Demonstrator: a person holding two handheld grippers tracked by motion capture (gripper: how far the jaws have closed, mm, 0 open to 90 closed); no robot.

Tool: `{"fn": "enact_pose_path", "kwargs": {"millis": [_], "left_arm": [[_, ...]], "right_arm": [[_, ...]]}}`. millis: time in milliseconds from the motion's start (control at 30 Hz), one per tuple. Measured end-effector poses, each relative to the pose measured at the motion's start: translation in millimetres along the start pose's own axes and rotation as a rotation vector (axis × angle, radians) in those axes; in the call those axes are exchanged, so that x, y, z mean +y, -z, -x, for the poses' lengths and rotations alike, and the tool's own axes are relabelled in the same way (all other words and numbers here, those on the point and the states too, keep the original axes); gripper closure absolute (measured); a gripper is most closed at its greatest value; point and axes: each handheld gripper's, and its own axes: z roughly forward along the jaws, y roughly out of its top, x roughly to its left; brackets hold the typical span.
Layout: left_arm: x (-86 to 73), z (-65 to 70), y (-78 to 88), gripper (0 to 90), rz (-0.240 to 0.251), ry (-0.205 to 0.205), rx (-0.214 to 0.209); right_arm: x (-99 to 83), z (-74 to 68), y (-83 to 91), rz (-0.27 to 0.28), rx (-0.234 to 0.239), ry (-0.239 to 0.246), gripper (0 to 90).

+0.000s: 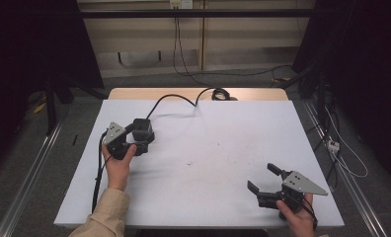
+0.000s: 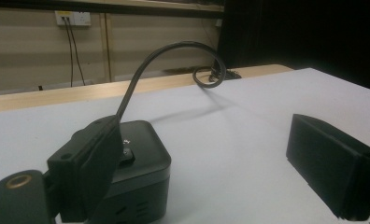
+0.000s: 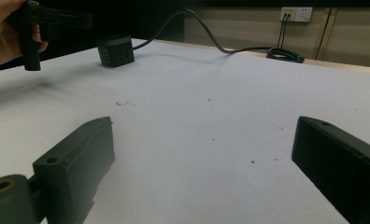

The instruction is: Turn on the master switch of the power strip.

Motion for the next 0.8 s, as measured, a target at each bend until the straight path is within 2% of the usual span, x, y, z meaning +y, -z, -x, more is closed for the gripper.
{"fn": "enact_pose_path", "kwargs": {"millis": [467, 800], "left_arm": [[0.7, -6.8, -0.8, 14.9, 0.012, 0.01, 0.018], [4.9, -10.3, -2.0, 18.3, -0.002, 0.016, 0.04]], "right_arm": [[0.1, -0.2, 0.2, 0.0, 0.0, 0.001, 5.5], [0.0, -0.2, 0.3, -0.001, 0.001, 0.003, 5.5]]}}
